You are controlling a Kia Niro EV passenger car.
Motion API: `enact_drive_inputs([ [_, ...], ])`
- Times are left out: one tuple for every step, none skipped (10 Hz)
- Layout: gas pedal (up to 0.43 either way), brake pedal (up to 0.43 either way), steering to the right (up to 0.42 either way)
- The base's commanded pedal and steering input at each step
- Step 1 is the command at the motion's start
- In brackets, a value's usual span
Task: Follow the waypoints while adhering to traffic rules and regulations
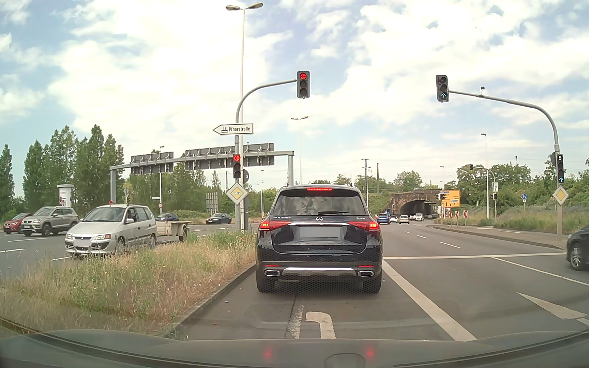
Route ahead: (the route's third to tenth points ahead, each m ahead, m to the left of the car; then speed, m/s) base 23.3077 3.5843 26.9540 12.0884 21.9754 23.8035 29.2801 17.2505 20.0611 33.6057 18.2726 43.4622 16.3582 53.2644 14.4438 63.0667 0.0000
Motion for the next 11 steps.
enact_drive_inputs([
  [0.0,0.299,0.004],
  [0.0,0.299,0.004],
  [0.0,0.299,0.004],
  [0.0,0.299,0.004],
  [0.0,0.299,0.004],
  [0.0,0.299,0.004],
  [0.0,0.299,0.004],
  [0.0,0.299,0.004],
  [0.0,0.299,0.004],
  [0.0,0.299,0.004],
  [0.0,0.299,0.004],
])
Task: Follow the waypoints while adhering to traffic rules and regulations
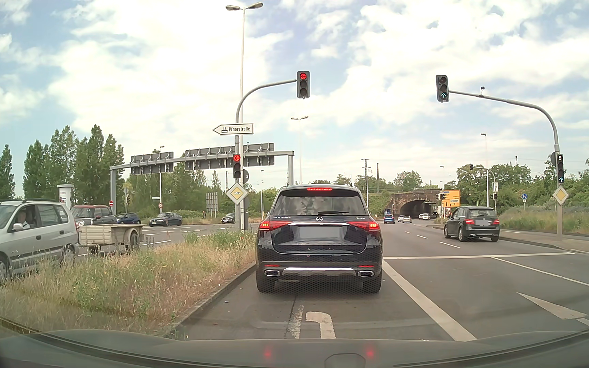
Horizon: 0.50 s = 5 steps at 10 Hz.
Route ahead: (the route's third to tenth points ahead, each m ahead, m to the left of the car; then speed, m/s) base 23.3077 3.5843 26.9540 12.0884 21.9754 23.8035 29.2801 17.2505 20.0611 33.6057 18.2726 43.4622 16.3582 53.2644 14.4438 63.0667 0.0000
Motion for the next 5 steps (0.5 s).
enact_drive_inputs([
  [0.0,0.299,0.004],
  [0.0,0.299,0.004],
  [0.0,0.299,0.004],
  [0.0,0.299,0.004],
  [0.0,0.299,0.004],
])
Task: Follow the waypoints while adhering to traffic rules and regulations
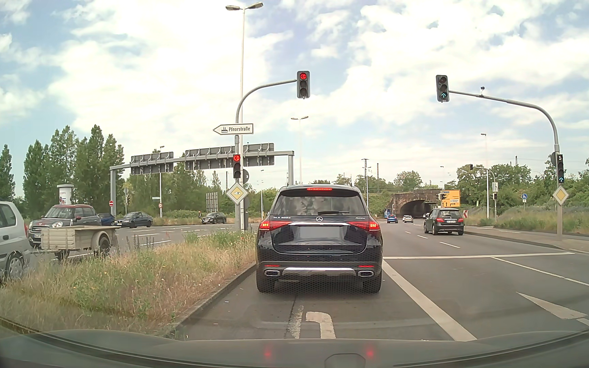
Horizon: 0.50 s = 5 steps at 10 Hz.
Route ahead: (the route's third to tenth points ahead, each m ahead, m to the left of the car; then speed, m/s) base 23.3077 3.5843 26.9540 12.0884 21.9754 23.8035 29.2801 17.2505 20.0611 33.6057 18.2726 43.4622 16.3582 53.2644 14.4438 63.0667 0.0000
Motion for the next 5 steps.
enact_drive_inputs([
  [0.0,0.299,0.004],
  [0.0,0.299,0.004],
  [0.0,0.299,0.004],
  [0.0,0.299,0.004],
  [0.0,0.299,0.004],
])
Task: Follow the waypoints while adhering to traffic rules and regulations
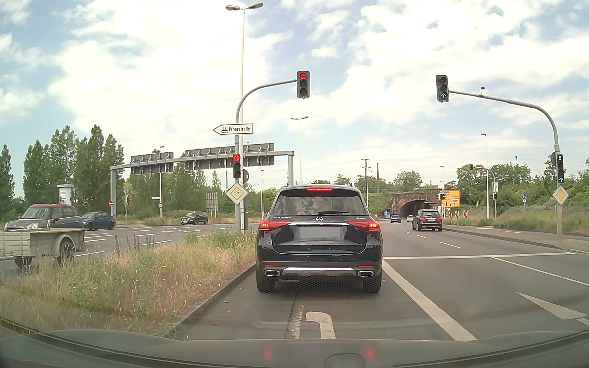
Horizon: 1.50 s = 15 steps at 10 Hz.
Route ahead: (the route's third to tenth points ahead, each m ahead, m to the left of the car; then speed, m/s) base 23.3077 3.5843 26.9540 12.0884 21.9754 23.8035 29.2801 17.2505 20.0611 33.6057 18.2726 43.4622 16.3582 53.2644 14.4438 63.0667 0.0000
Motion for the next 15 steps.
enact_drive_inputs([
  [0.0,0.299,0.004],
  [0.0,0.293,0.004],
  [0.0,0.299,0.004],
  [0.0,0.299,0.004],
  [0.0,0.299,0.004],
  [0.0,0.299,0.004],
  [0.0,0.299,0.004],
  [0.0,0.299,0.004],
  [0.0,0.299,0.004],
  [0.0,0.299,0.004],
  [0.0,0.299,0.004],
  [0.0,0.299,0.004],
  [0.0,0.299,0.004],
  [0.0,0.299,0.004],
  [0.0,0.299,0.004],
])
